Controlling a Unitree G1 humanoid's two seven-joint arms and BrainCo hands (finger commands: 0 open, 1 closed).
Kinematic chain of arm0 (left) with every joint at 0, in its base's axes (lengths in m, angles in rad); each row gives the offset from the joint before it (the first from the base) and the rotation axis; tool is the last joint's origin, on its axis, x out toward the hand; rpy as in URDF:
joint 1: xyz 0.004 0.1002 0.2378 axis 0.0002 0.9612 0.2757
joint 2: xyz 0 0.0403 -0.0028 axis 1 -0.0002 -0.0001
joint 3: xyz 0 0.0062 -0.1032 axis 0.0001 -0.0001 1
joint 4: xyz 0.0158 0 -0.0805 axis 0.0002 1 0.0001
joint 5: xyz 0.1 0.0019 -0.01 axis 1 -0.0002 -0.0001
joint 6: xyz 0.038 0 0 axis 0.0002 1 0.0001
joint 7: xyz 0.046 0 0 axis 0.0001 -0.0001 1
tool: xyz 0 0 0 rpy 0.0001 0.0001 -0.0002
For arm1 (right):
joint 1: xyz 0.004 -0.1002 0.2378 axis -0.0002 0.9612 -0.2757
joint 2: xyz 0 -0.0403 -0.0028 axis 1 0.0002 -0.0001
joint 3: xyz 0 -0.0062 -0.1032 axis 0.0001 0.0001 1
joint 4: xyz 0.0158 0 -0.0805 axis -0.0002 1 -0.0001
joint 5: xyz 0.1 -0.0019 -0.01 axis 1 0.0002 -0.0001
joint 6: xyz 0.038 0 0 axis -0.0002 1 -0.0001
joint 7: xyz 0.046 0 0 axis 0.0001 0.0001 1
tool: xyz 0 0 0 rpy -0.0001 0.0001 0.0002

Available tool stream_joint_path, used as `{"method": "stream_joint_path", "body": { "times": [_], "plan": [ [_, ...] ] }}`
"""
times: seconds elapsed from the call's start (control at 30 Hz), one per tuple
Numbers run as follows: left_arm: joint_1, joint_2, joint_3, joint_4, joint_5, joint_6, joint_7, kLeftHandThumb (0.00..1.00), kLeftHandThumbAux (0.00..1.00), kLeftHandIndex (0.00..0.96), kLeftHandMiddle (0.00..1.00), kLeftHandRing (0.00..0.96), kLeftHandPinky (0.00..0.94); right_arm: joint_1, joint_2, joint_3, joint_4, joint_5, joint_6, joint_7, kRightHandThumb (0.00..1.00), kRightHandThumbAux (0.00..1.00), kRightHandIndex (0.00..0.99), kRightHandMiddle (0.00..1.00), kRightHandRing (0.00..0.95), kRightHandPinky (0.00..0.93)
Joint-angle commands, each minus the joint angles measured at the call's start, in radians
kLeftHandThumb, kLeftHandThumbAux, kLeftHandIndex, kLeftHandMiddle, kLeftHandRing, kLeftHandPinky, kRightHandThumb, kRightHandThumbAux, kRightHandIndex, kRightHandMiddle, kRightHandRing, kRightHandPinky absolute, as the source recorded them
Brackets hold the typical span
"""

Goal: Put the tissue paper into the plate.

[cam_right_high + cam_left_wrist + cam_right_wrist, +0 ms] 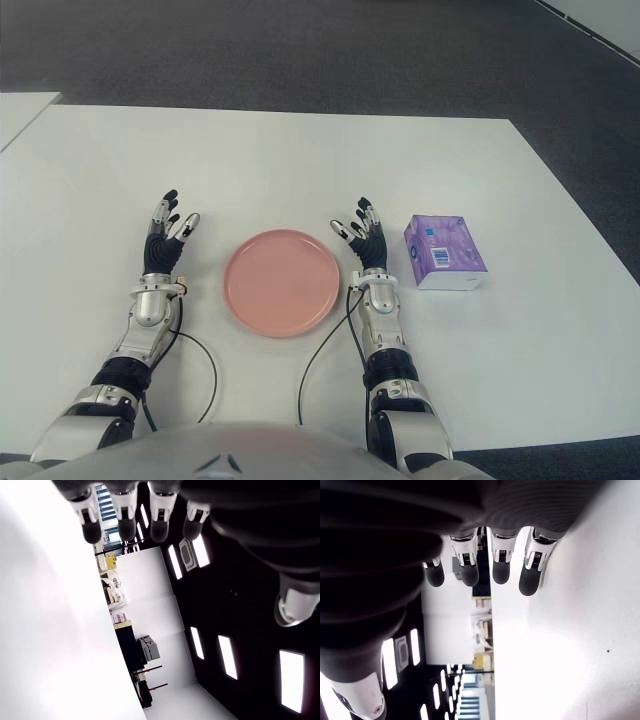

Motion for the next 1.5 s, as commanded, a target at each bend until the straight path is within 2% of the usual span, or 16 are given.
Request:
{"method": "stream_joint_path", "body": {
  "times": [0.03, 1.0, 1.23, 1.3, 1.37, 1.5],
  "plan": [
    [0.019, -0.002, -0.003, -0.003, -0.005, 0.019, -0.016, 0.000, 0.414, 0.000, 0.000, 0.000, 0.000, 0.044, 0.004, -0.004, 0.036, 0.005, 0.069, -0.002, 0.118, 0.705, 0.000, 0.013, 0.002, 0.005],
    [0.023, -0.013, -0.001, -0.019, -0.012, 0.036, -0.018, 0.000, 0.404, 0.000, 0.000, 0.000, 0.000, 0.041, -0.007, 0.009, 0.040, -0.005, 0.056, 0.020, 0.119, 0.715, 0.000, 0.001, 0.000, 0.000],
    [0.012, -0.015, 0.003, -0.005, -0.012, 0.032, -0.010, 0.000, 0.408, 0.000, 0.000, 0.000, 0.000, 0.016, 0.003, 0.005, 0.054, -0.004, 0.052, 0.001, 0.116, 0.729, 0.001, 0.000, 0.000, 0.007],
    [0.014, -0.015, 0.001, -0.010, -0.010, 0.038, -0.010, 0.000, 0.410, 0.000, 0.000, 0.000, 0.000, 0.003, 0.014, 0.011, 0.010, -0.014, 0.067, -0.023, 0.120, 0.728, 0.005, 0.001, 0.000, 0.016],
    [0.012, -0.016, 0.001, -0.008, -0.008, 0.037, -0.009, 0.000, 0.411, 0.000, 0.000, 0.000, 0.000, 0.011, 0.021, 0.025, -0.114, -0.033, 0.112, -0.051, 0.115, 0.726, 0.008, 0.004, 0.000, 0.022],
    [0.011, -0.017, 0.001, -0.007, -0.005, 0.037, -0.004, 0.000, 0.412, 0.000, 0.000, 0.000, 0.000, 0.017, 0.019, 0.041, -0.278, -0.077, 0.174, -0.093, 0.094, 0.719, 0.008, 0.008, 0.003, 0.021]
  ]
}}
